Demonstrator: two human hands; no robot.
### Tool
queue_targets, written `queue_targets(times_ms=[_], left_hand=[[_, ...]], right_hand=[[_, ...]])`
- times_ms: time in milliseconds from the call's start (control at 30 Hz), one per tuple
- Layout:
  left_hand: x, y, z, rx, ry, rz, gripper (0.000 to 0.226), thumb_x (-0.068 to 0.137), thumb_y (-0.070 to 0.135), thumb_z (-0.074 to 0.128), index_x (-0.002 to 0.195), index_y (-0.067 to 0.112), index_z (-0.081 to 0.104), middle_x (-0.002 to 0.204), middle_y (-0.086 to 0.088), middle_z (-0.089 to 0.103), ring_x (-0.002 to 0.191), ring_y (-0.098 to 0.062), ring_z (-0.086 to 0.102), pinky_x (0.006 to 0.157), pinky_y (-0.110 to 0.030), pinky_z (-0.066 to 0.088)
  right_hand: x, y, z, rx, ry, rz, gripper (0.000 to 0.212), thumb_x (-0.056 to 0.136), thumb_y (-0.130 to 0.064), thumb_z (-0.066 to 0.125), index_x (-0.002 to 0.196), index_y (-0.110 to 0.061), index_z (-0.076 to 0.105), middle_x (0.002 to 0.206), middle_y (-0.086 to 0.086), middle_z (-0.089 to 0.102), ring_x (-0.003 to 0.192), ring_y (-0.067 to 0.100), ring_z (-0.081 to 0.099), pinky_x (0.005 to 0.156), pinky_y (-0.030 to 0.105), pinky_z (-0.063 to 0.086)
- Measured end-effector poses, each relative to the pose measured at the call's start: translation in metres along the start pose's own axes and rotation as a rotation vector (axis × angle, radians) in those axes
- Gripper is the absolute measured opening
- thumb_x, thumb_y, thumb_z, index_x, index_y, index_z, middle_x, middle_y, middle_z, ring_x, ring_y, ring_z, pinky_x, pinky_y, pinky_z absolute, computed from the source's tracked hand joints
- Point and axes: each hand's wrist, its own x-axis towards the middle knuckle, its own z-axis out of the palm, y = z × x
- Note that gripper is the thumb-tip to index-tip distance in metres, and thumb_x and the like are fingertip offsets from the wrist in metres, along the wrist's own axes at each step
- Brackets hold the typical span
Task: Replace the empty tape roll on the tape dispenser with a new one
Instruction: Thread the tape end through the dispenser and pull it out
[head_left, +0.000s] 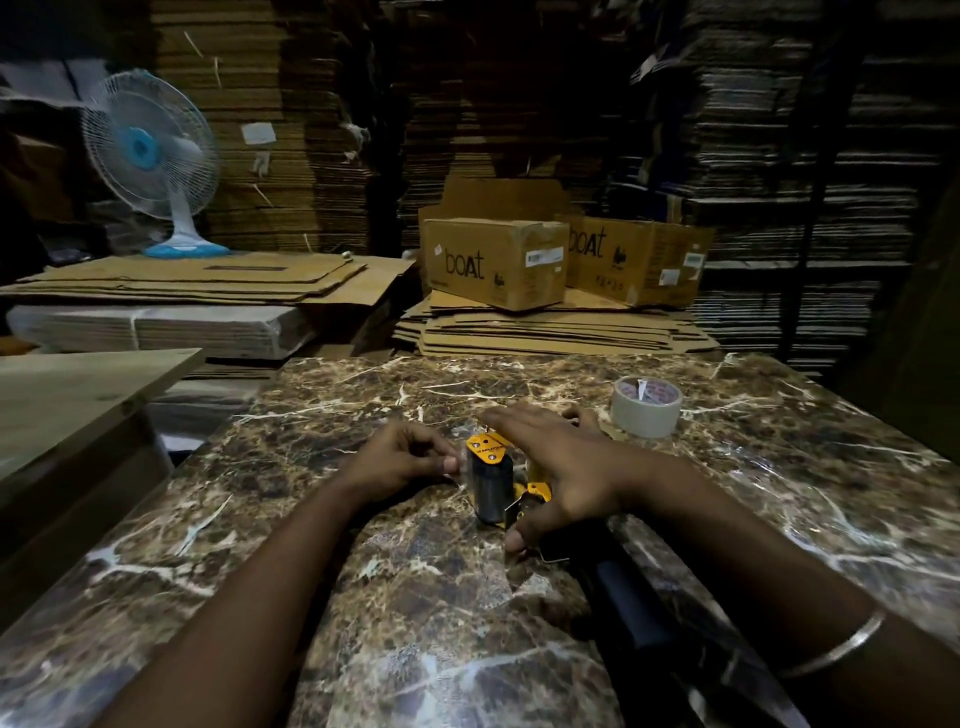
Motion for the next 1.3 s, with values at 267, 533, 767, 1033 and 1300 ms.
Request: queue_targets(times_ms=[267,533,767,1033,1300], left_hand=[[0.000,0.001,-0.002,0.035,0.022,0.036,0.012,0.083,-0.013,0.064,0.081,-0.005,0.074,0.079,-0.023,0.070,0.069,-0.023,0.067,0.064,-0.029,0.055],[0.003,0.001,-0.005,0.045,0.097,0.028,0.021,0.085,-0.010,0.064,0.075,0.004,0.076,0.076,-0.015,0.071,0.073,-0.026,0.063,0.071,-0.039,0.048],[0.008,0.002,0.005,0.112,0.153,0.068,0.022,0.083,-0.009,0.066,0.074,0.007,0.077,0.085,-0.032,0.069,0.082,-0.033,0.063,0.080,-0.048,0.047],[0.008,0.004,0.007,0.146,0.167,0.098,0.002,0.079,-0.004,0.074,0.078,-0.002,0.074,0.082,-0.024,0.072,0.079,-0.030,0.067,0.080,-0.051,0.053],[0.006,0.007,0.008,0.178,0.238,0.100,0.010,0.072,0.001,0.081,0.079,-0.003,0.075,0.083,-0.025,0.072,0.076,-0.031,0.069,0.078,-0.059,0.056]], right_hand=[[0.007,0.003,0.005,-0.051,0.034,0.002,0.116,0.067,-0.072,0.074,0.159,-0.030,0.017,0.167,-0.014,0.015,0.153,0.011,0.016,0.115,0.069,-0.003],[0.009,0.006,0.007,0.008,0.092,-0.001,0.114,0.057,-0.079,0.072,0.152,-0.034,0.030,0.158,-0.017,0.034,0.145,0.010,0.031,0.116,0.066,0.008],[0.008,0.003,0.005,0.003,0.085,0.028,0.108,0.062,-0.073,0.077,0.152,-0.038,0.030,0.158,-0.017,0.034,0.146,0.011,0.030,0.114,0.063,0.005],[0.014,-0.002,-0.001,-0.016,0.109,0.047,0.105,0.053,-0.075,0.080,0.144,-0.039,0.042,0.147,-0.016,0.048,0.138,0.013,0.040,0.111,0.051,0.015],[0.017,-0.003,-0.003,-0.007,0.138,0.064,0.095,0.051,-0.075,0.080,0.134,-0.039,0.051,0.139,-0.015,0.055,0.133,0.014,0.044,0.109,0.048,0.015]])
